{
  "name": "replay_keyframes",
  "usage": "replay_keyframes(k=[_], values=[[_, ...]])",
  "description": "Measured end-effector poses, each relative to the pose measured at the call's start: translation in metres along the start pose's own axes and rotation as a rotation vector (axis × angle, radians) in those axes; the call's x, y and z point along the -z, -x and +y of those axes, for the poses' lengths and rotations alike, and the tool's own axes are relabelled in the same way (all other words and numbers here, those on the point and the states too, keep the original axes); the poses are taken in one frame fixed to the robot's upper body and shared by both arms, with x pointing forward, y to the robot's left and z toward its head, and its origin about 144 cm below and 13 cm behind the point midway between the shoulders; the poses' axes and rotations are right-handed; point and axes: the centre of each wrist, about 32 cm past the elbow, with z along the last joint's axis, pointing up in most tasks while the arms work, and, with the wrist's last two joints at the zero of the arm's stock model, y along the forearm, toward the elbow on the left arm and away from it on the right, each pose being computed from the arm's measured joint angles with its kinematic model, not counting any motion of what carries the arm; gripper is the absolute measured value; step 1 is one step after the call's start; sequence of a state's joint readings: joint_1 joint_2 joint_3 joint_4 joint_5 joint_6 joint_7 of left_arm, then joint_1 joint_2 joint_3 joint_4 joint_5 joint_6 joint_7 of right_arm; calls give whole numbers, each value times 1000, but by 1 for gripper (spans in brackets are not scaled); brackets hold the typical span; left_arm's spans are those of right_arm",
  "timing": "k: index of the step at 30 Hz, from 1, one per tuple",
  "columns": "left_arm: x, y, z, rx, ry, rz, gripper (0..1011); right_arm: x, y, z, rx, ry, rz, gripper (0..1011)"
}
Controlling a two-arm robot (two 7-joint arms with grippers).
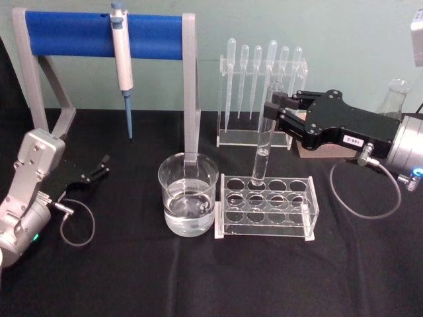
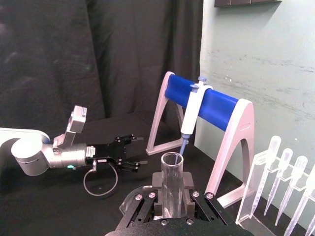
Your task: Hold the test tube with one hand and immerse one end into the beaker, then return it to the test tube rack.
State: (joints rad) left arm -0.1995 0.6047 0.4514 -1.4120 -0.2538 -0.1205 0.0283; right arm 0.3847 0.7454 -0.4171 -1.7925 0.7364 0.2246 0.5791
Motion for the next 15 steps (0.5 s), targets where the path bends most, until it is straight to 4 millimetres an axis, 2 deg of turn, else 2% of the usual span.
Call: replay_keyframes(k=[10,15], values=[[0,0,0,0,0,0,1000,-6,3,12,-24,-17,-3,244],[0,0,0,0,0,0,1000,-15,6,26,-44,-33,-5,244]])
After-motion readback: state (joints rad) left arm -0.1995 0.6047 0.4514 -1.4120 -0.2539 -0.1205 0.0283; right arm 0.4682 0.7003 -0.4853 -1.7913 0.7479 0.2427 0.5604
